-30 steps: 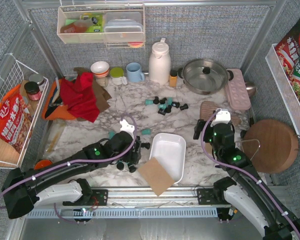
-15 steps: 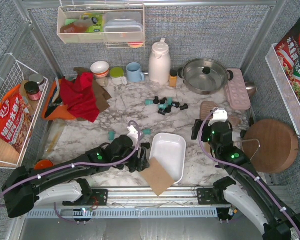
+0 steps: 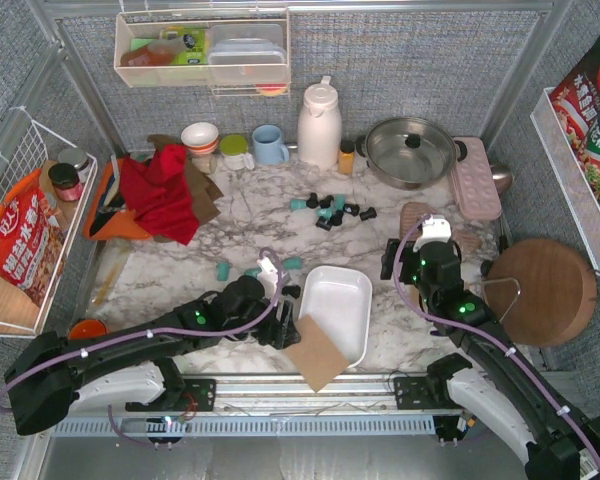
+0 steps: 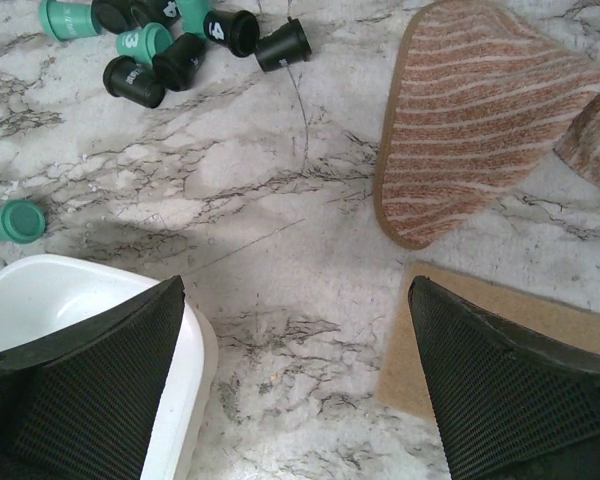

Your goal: Mix the coffee capsules in the storage basket

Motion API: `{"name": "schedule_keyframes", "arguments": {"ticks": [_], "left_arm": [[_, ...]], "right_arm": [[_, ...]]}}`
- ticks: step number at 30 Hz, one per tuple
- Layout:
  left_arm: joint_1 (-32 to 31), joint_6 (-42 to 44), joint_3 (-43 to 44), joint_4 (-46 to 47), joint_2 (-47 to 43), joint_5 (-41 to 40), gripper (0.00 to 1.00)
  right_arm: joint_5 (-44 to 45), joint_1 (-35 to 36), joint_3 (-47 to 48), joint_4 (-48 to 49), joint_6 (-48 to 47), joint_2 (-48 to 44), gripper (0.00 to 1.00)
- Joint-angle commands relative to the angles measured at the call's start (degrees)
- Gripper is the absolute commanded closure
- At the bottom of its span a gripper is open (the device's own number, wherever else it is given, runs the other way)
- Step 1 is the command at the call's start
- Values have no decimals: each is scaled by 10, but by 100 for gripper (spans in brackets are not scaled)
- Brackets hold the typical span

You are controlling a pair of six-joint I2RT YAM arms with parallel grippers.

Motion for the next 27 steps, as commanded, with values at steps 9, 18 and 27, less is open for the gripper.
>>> {"name": "schedule_keyframes", "arguments": {"ticks": [9, 18, 27], "left_arm": [[0, -6, -13, 59, 19, 8, 34], [0, -10, -24, 54, -4, -35, 88], [0, 0, 14, 13, -44, -76, 100]], "right_arm": [[2, 1, 4, 17, -3, 11, 1], [6, 1, 6, 12, -3, 12, 1], [9, 1, 7, 9, -3, 9, 1]]}}
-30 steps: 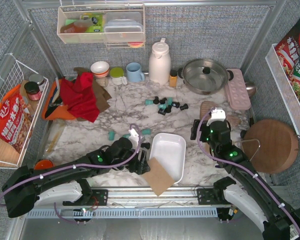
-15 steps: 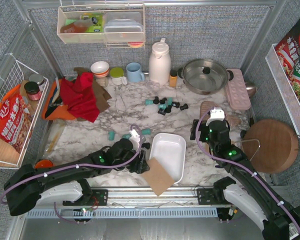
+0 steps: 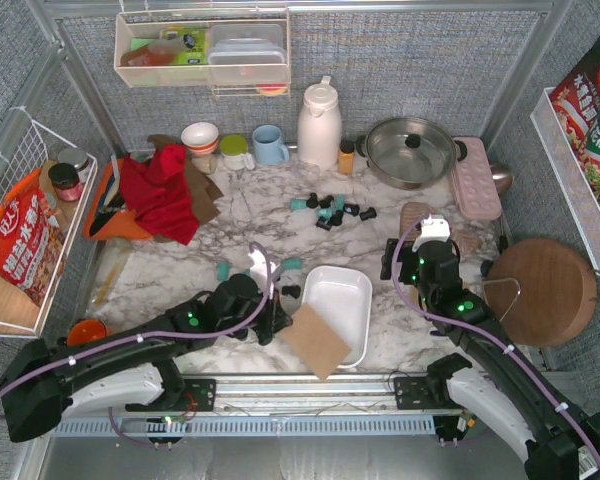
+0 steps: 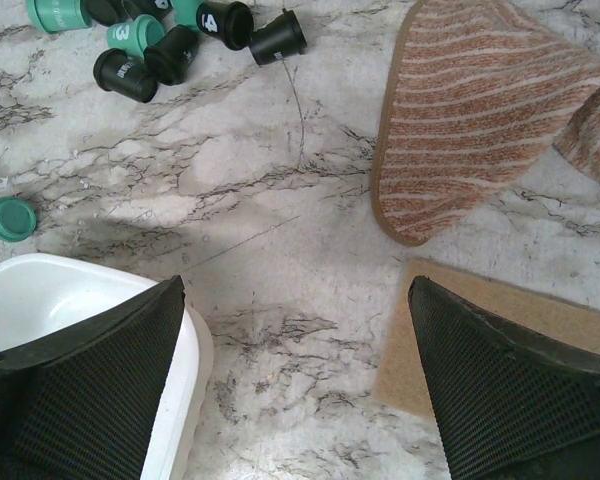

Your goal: Mix the coffee capsules in the storage basket

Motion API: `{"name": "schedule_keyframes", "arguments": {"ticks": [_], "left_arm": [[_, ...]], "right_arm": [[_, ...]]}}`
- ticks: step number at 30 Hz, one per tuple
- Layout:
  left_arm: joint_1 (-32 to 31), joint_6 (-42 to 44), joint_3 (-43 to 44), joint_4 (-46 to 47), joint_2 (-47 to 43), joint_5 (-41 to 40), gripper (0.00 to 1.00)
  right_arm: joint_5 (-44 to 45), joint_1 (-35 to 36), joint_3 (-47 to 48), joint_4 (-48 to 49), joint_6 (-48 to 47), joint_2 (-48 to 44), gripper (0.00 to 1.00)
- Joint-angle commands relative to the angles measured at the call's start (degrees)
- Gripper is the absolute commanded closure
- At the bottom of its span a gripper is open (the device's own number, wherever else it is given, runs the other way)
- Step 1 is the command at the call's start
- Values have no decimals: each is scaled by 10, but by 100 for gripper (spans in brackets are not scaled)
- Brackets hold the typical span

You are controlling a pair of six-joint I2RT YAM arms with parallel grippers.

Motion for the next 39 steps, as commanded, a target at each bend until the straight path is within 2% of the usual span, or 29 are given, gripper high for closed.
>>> {"name": "schedule_keyframes", "arguments": {"ticks": [1, 6, 9, 12, 16, 19, 23, 25, 28, 30, 36, 39], "left_arm": [[0, 17, 31, -25, -24, -36, 100], [1, 50, 67, -37, -58, -72, 100], [1, 111, 99, -43, -73, -95, 100], [2, 211, 143, -54, -73, -127, 100], [3, 390, 197, -39, -50, -151, 100], [10, 525, 207, 7, -25, -130, 100], [33, 634, 206, 83, 21, -61, 100], [40, 646, 202, 123, 52, -48, 100], [42, 655, 195, 129, 79, -28, 100], [42, 652, 169, 150, 77, -13, 100], [42, 630, 25, 338, -22, 36, 100], [42, 635, 13, 339, -48, 73, 100]], "right_arm": [[6, 0, 7, 6, -3, 0, 1], [-12, 0, 11, 11, 0, 9, 1], [-51, 1, 20, 19, -11, 14, 1], [-111, 3, 42, 15, -40, 8, 1], [-178, 12, 55, 30, -60, -22, 2], [-239, 14, 59, 60, -82, -60, 2], [-318, 17, 59, 119, -122, -70, 2], [-350, 18, 66, 127, -141, -60, 2], [-401, 21, 76, 116, -162, -45, 3], [-430, 26, 70, 121, -174, -40, 7], [-462, 55, 62, 127, -207, -6, 19], [-462, 75, 63, 130, -213, 13, 24]]}}
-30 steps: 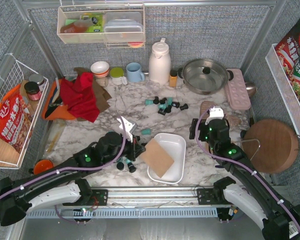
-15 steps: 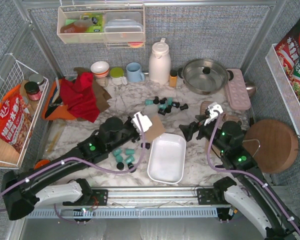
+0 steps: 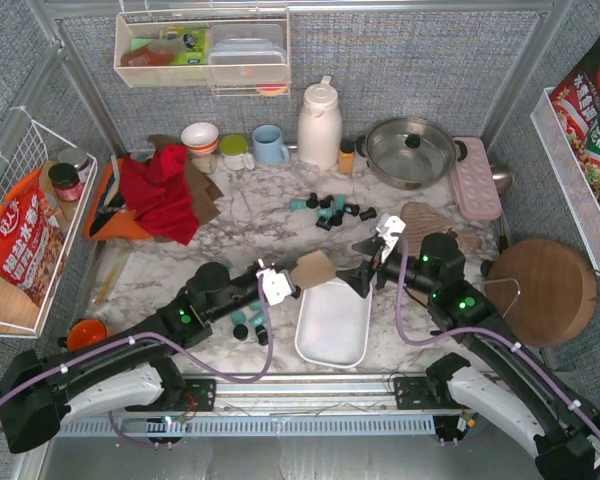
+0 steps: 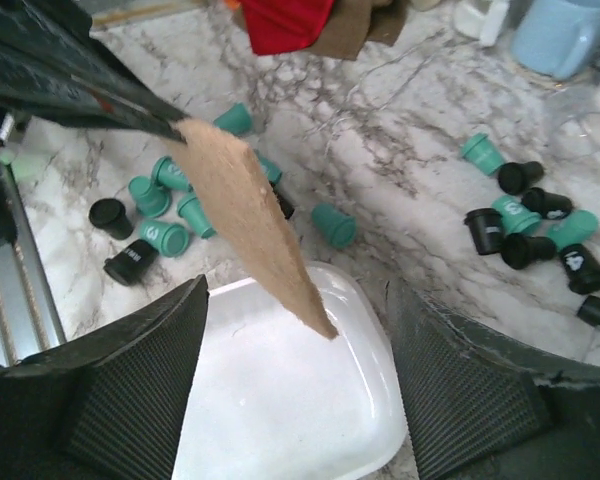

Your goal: Mix the coffee capsules in the storage basket

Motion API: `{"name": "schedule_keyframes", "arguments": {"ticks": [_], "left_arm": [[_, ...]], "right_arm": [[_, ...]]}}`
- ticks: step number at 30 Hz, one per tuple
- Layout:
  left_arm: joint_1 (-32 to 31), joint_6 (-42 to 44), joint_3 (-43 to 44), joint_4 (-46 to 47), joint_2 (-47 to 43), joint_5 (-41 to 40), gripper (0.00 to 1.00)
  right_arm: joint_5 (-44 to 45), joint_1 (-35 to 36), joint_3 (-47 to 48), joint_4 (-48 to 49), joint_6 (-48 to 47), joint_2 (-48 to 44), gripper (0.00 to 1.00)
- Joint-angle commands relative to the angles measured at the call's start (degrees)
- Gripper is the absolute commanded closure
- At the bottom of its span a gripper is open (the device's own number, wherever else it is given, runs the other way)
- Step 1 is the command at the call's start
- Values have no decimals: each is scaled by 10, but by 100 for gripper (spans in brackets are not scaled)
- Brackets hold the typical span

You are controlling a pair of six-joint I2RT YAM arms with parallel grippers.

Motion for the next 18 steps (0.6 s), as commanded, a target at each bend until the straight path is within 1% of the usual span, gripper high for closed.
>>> {"name": "schedule_keyframes", "arguments": {"ticks": [1, 5, 10, 13, 18], "left_arm": [[1, -3, -9, 92, -28, 70, 100], [0, -13, -10, 98, -42, 101, 100], [-3, -14, -12, 98, -63, 114, 100], [-8, -7, -14, 93, -63, 114, 100], [-8, -1, -14, 94, -63, 110, 100]], "right_arm": [[-26, 25, -1, 32, -23, 23, 26], [-12, 57, -8, 53, -26, 44, 29], [11, 80, -14, 55, -32, 65, 34], [10, 87, -3, 43, -32, 75, 43], [-5, 90, 24, -6, -42, 84, 64]]}}
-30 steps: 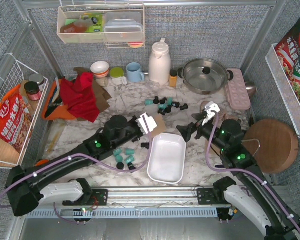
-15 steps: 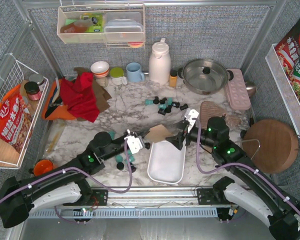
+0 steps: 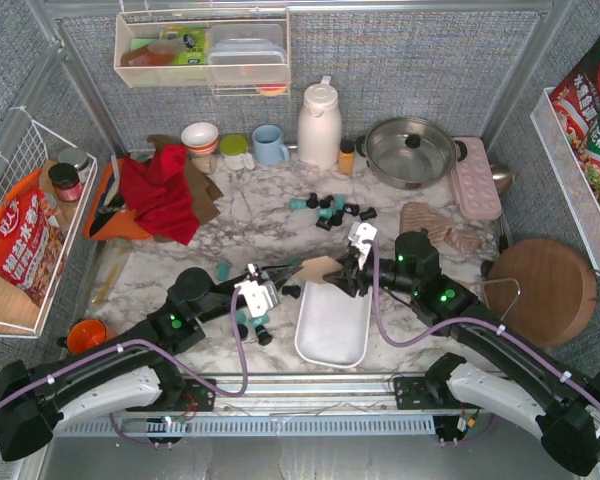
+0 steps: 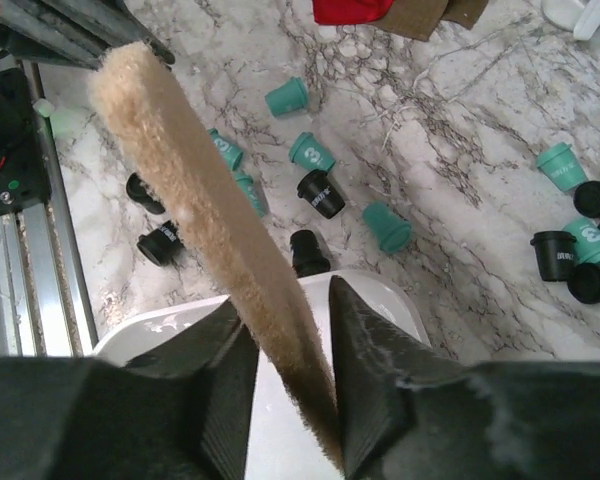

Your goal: Mix the coffee capsules in the storage basket

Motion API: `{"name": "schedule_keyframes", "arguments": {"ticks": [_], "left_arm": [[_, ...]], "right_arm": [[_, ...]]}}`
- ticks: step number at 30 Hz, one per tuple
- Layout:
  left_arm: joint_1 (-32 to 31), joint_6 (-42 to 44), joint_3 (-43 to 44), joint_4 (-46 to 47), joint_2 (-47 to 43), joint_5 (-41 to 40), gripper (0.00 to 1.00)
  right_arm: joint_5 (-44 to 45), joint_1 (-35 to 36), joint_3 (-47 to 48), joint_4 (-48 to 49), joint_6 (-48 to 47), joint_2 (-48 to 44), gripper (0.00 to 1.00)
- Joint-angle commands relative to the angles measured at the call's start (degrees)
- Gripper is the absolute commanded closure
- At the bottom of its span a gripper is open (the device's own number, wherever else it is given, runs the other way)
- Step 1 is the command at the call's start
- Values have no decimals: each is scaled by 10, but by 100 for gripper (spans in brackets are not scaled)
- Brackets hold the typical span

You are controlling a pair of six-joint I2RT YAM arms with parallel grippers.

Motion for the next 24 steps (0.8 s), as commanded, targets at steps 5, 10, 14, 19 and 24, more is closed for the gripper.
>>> {"name": "schedule_keyframes", "arguments": {"ticks": [5, 10, 14, 19, 24], "left_arm": [[-1, 10, -1, 22, 0, 1, 100], [-2, 5, -9, 55, 1, -55, 3], [-2, -10, -20, 108, 0, -124, 1], [-2, -53, -36, 206, 17, -245, 1], [-3, -72, -8, 171, 41, -294, 1]], "right_arm": [[-15, 2, 27, -48, -17, 3, 99], [67, 2, 28, -77, 3, -8, 100], [308, 1, 21, -108, 66, -26, 100], [623, -8, -5, -164, 162, -60, 100], [723, -51, -81, -170, 256, -145, 100]]}}
